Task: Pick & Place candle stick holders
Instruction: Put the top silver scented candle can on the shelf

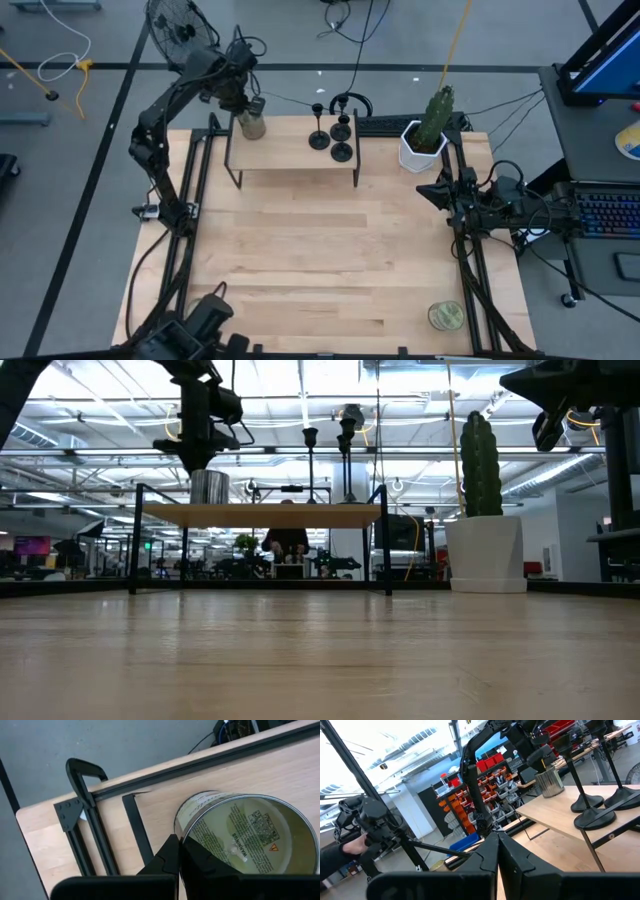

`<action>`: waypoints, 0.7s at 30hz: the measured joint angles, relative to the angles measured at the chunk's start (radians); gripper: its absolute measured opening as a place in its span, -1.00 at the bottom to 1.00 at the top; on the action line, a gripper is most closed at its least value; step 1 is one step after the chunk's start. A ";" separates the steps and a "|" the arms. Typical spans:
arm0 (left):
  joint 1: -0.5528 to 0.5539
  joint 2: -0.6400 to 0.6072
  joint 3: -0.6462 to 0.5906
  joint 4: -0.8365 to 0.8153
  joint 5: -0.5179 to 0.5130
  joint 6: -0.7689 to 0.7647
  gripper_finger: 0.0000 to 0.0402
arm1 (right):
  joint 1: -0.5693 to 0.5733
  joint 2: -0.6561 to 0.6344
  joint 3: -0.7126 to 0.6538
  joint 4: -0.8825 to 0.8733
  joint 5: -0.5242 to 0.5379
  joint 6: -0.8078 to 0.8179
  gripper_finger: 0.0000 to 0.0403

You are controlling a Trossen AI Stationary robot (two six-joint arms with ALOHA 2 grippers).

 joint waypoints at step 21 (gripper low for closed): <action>-0.005 0.000 -0.012 -0.032 0.017 -0.022 -0.97 | 0.000 0.000 0.000 0.000 0.002 0.000 -1.00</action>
